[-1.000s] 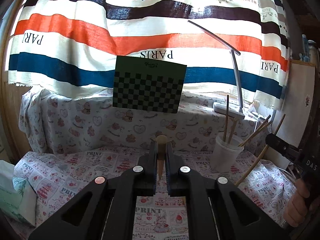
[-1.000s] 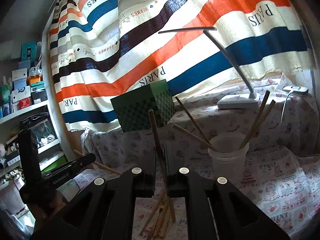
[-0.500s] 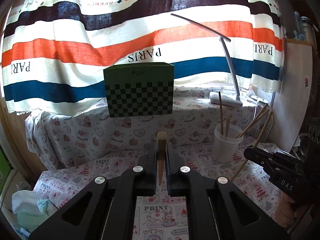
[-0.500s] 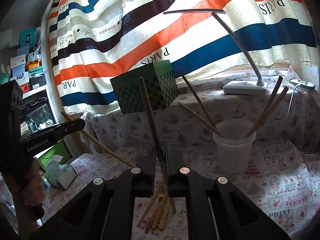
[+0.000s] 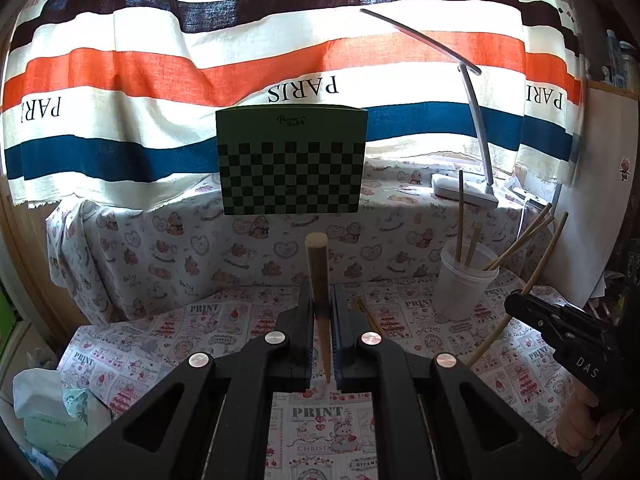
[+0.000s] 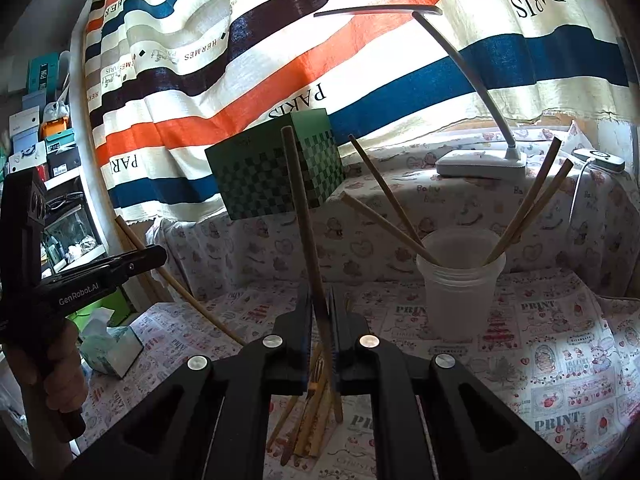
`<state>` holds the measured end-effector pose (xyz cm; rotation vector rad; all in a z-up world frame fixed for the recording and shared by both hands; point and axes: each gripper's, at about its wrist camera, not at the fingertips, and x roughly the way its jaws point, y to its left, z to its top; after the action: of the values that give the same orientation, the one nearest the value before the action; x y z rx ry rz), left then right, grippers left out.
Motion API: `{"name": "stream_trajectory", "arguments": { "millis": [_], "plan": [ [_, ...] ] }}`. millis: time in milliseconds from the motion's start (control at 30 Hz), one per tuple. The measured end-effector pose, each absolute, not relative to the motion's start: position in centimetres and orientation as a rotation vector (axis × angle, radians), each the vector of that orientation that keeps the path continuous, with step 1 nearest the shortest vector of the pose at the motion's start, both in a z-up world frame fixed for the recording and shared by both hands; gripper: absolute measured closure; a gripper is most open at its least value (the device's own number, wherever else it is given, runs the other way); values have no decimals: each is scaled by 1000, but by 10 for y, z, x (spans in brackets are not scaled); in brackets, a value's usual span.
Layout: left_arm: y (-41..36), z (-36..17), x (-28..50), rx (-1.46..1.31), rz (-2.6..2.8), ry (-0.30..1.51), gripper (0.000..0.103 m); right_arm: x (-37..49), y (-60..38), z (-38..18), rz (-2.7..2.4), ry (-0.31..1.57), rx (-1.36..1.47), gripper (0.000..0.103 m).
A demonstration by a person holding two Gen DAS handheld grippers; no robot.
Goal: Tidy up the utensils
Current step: 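Carry both held sticks over the clear cup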
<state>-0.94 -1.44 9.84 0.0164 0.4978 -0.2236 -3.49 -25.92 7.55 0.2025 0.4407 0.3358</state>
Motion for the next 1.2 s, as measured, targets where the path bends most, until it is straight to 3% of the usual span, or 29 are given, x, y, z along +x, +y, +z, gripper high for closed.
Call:
{"name": "stream_trajectory", "arguments": {
  "millis": [167,433,833,1200],
  "plan": [
    [-21,91,-4,60,-159,491,97,-39,-265,79,319,405,219,95],
    [-38,132,-42,4,-283,315,97,-59,-301,104,221,256,292,96],
    [-124,171,-39,-22,-535,260,97,-52,-358,140,61,182,334,96],
    [-184,173,22,-14,-503,200,97,-7,-368,165,11,100,321,96]
  ]
}}
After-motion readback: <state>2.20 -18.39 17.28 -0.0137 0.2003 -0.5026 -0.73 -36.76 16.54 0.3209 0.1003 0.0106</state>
